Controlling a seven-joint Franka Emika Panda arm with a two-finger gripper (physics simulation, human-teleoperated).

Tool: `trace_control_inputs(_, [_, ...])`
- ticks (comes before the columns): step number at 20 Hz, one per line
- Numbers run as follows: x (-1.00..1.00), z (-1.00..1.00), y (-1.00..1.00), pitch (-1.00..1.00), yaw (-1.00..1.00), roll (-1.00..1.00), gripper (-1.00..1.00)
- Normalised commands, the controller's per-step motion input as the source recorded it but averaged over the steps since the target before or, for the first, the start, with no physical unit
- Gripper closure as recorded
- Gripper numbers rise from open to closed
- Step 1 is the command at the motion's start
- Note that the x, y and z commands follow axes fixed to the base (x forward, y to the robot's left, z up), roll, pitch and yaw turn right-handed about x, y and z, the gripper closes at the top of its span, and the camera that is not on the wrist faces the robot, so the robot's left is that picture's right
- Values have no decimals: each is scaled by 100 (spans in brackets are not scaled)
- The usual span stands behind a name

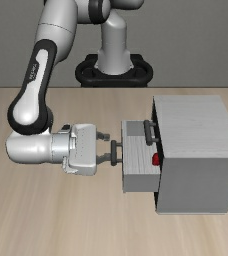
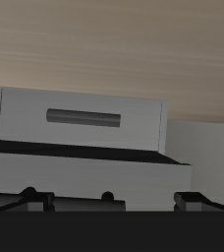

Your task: Close the middle layer of the cabinet

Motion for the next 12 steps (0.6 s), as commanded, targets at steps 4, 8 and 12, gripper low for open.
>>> trace_control_inputs(4, [0,0,100,0,0,0,-100])
trace_control_inputs(8, [0,0,100,0,0,0,-100])
trace_control_inputs(12, [0,0,100,0,0,0,-100])
